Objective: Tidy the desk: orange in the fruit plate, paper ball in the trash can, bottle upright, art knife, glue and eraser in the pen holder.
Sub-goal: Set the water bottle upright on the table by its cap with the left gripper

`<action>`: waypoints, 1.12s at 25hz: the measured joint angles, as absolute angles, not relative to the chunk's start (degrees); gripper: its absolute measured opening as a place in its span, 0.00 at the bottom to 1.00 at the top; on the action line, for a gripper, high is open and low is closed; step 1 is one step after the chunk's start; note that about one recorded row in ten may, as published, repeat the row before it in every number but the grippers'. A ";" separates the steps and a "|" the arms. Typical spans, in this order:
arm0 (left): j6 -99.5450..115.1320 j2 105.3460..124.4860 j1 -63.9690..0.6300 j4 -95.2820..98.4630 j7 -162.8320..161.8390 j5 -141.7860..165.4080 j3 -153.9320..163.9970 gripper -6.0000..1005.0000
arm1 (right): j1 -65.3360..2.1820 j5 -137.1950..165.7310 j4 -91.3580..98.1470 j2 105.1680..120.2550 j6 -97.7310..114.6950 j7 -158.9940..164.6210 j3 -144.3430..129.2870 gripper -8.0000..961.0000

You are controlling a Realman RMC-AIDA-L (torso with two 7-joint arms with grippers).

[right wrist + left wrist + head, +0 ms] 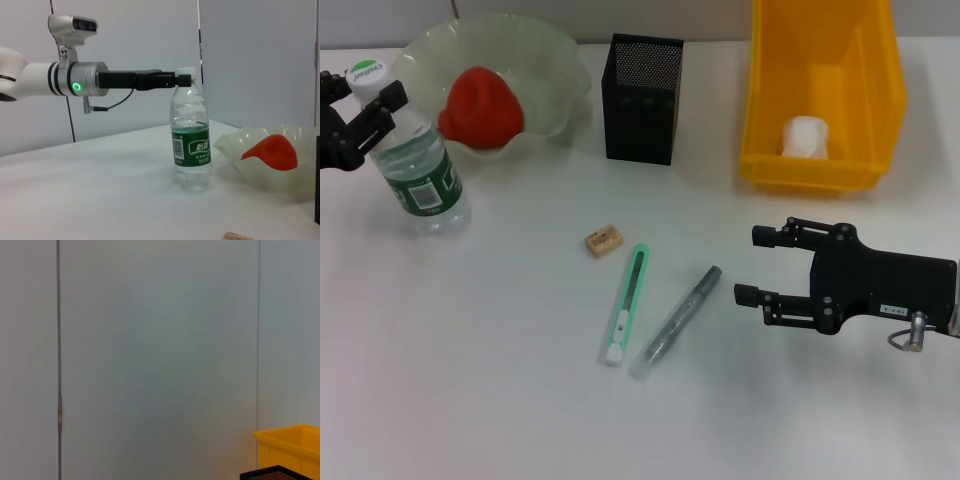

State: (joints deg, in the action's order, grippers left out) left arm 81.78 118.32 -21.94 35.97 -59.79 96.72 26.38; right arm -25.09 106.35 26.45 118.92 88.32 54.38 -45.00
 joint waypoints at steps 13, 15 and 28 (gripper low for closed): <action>79.80 118.34 -22.15 34.79 -58.14 96.34 26.95 0.53 | -24.94 106.35 26.45 118.91 88.27 54.38 -44.99 0.78; 79.79 118.34 -22.15 34.73 -58.11 96.34 26.96 0.53 | -24.90 106.35 26.45 118.91 88.25 54.38 -45.00 0.78; 79.80 118.21 -22.47 34.28 -58.09 96.32 26.97 0.54 | -25.06 106.35 26.45 118.88 88.00 54.38 -45.00 0.78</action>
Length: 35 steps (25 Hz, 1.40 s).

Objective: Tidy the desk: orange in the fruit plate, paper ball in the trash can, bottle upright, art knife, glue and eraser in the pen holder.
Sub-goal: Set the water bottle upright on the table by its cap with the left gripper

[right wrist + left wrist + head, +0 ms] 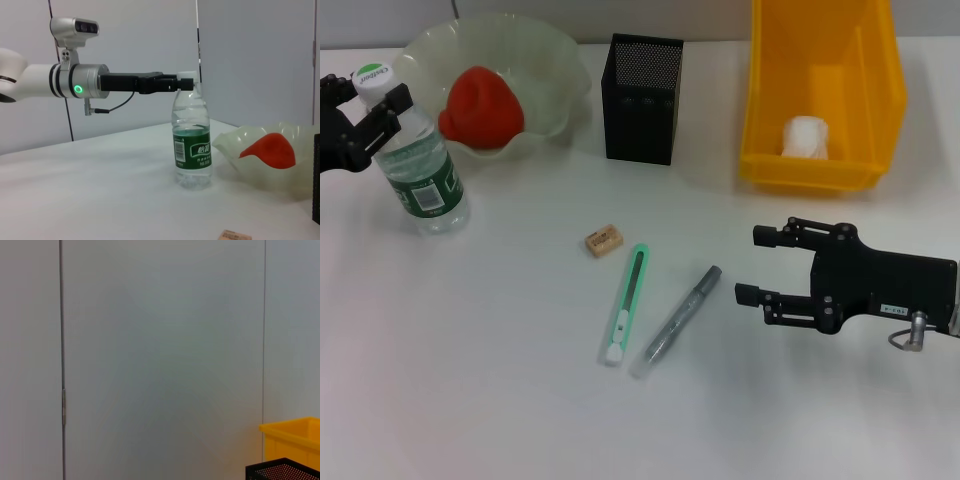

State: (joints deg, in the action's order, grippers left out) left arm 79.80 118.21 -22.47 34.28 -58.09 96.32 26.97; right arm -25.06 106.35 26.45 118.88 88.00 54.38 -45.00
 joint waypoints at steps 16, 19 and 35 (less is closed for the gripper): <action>79.56 118.21 -22.67 34.27 -57.86 96.32 26.88 0.55 | -25.14 106.35 26.45 118.83 87.97 54.47 -45.00 0.78; 79.12 118.21 -22.67 34.25 -57.87 96.32 26.89 0.56 | -25.14 106.35 26.45 118.83 87.97 54.48 -45.00 0.78; 79.25 118.29 -22.67 34.19 -57.96 96.32 26.97 0.79 | -25.14 106.35 26.45 118.88 87.97 54.49 -45.00 0.78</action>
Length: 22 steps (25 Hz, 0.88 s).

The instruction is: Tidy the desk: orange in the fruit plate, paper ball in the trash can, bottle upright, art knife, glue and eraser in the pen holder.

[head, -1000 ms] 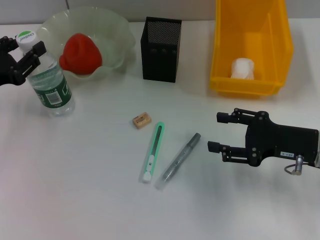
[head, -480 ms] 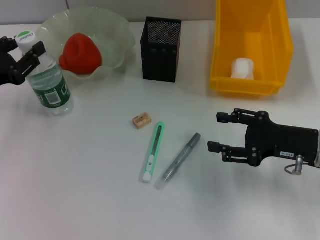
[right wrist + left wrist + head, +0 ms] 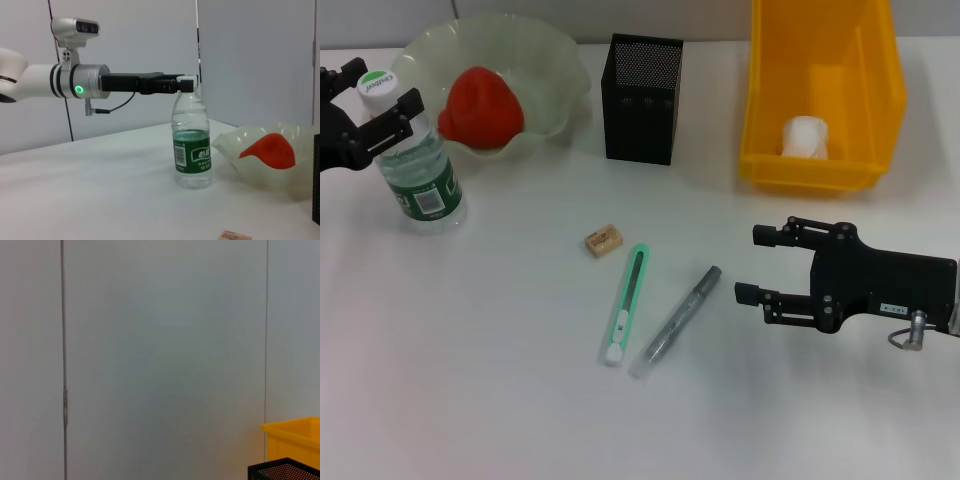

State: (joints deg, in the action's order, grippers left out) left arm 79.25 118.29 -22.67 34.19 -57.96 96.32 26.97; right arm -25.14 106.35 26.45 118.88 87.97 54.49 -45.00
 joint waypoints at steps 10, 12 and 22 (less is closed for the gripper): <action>86.14 118.12 -22.57 34.24 -59.64 93.92 26.49 0.79 | -25.14 106.34 26.27 118.92 87.82 54.33 -44.63 0.77; 90.86 117.61 -22.28 34.46 -62.11 90.15 26.46 0.79 | -25.14 106.30 26.17 118.92 87.55 54.25 -44.57 0.77; 104.45 114.48 -22.15 34.20 -70.57 89.90 31.97 0.79 | -26.00 105.68 25.44 118.92 87.18 54.71 -44.07 0.76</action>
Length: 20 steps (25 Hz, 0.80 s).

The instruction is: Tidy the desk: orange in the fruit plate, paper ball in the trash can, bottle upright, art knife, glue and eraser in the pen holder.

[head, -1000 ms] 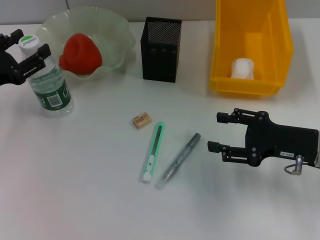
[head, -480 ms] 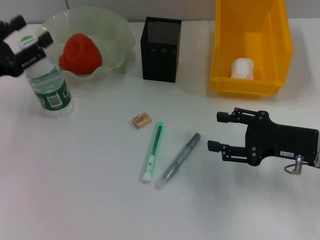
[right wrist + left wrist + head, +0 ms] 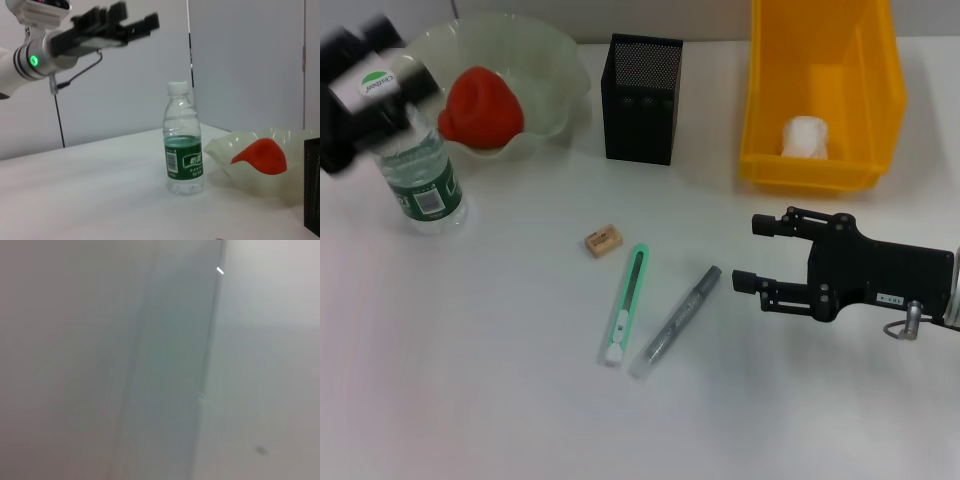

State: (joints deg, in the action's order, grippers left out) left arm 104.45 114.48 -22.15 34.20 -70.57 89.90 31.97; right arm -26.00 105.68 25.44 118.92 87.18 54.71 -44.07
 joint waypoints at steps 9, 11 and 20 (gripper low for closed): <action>103.67 116.07 -22.19 33.40 -64.79 106.37 37.52 0.79 | -27.67 105.63 25.22 119.00 87.16 58.21 -43.24 0.76; 101.84 116.99 -22.19 33.37 -63.45 108.92 37.53 0.79 | -27.97 105.63 25.22 119.00 87.06 58.87 -43.24 0.75; 97.76 117.93 -22.16 29.22 -58.26 110.86 37.59 0.79 | -30.01 105.64 23.73 119.10 85.37 60.60 -43.88 0.75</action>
